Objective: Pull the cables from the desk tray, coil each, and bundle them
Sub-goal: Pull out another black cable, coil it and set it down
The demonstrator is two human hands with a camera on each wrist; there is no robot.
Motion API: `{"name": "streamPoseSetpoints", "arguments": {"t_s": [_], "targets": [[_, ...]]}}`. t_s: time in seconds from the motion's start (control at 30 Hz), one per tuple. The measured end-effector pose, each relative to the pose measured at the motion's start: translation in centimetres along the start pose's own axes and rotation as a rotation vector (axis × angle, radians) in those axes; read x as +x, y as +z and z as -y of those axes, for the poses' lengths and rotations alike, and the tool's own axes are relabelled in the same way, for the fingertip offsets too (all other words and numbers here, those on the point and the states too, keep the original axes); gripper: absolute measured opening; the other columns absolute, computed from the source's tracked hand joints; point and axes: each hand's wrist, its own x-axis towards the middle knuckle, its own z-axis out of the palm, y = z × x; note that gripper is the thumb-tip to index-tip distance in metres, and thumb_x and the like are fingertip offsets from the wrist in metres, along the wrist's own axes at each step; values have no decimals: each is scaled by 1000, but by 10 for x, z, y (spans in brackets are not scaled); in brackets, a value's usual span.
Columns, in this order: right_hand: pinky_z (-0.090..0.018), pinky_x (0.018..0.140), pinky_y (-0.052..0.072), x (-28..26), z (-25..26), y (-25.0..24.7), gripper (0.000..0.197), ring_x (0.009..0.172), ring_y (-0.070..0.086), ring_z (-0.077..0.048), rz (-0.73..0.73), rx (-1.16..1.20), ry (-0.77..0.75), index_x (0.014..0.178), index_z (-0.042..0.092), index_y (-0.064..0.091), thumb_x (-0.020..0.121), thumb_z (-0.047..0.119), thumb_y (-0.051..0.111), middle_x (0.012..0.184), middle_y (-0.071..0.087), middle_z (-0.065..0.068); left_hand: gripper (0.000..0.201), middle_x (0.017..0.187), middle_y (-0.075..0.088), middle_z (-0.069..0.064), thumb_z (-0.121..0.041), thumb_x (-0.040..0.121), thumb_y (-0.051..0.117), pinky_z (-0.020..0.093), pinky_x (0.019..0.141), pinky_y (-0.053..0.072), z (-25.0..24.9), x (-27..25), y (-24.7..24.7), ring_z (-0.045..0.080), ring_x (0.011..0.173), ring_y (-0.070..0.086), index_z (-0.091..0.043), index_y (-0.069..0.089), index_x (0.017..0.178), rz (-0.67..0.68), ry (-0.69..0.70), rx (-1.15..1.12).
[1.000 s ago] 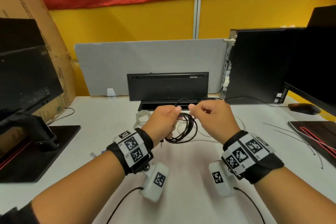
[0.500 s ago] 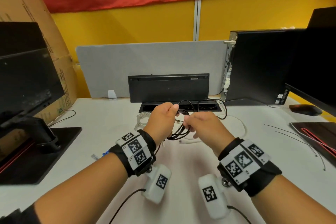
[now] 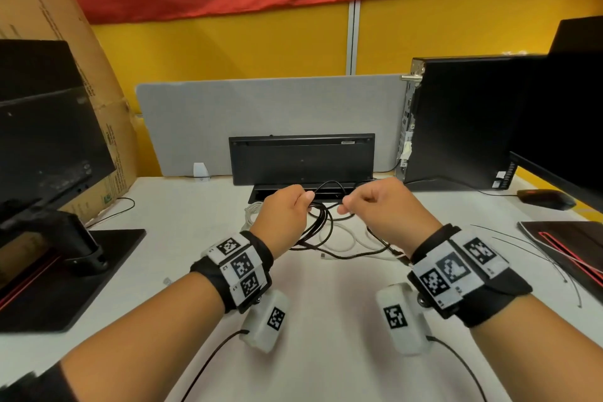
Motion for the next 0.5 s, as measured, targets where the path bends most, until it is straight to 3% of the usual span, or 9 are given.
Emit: {"name": "streamPoseSetpoints", "arguments": {"t_s": [0.07, 0.13, 0.2, 0.3, 0.5], "targets": [[-20, 60, 50, 2, 0, -4, 20, 61, 59, -2, 4, -282, -148, 79, 23, 75, 92, 26, 60, 61, 65, 15, 36, 77, 55, 4, -28, 103, 38, 21, 62, 37, 0, 0, 0, 11, 66, 46, -3, 61, 89, 24, -7, 35], [-31, 78, 48, 6, -4, -6, 18, 82, 54, -13, -49, -483, -237, 81, 28, 72, 93, 26, 60, 74, 63, 13, 38, 75, 54, 6, -28, 103, 38, 25, 62, 38, 0, -1, 0, 13, 64, 46, -1, 62, 91, 53, -38, 19], [-28, 73, 38, 10, -11, -7, 19, 82, 41, -14, -129, -692, -329, 86, 31, 72, 94, 20, 59, 76, 58, 13, 38, 64, 47, 3, -28, 103, 39, 25, 53, 38, -3, -4, -1, 12, 53, 41, -2, 62, 88, 87, -119, -137], [-26, 70, 27, 12, -25, -9, 24, 80, 38, -14, -205, -853, -445, 90, 32, 72, 91, 10, 62, 77, 61, 11, 34, 54, 33, -2, -29, 103, 40, 21, 40, 27, -9, -10, -8, 9, 41, 28, -8, 57, 81, 158, -272, -515], [-33, 70, 42, 9, -37, 1, 15, 81, 51, -24, -338, -567, -530, 87, 16, 78, 84, 3, 70, 80, 63, -1, 33, 50, 25, -8, -30, 104, 39, 16, 33, 18, -20, -14, -17, 4, 38, 19, -13, 47, 77, 304, -397, -1000]]}}
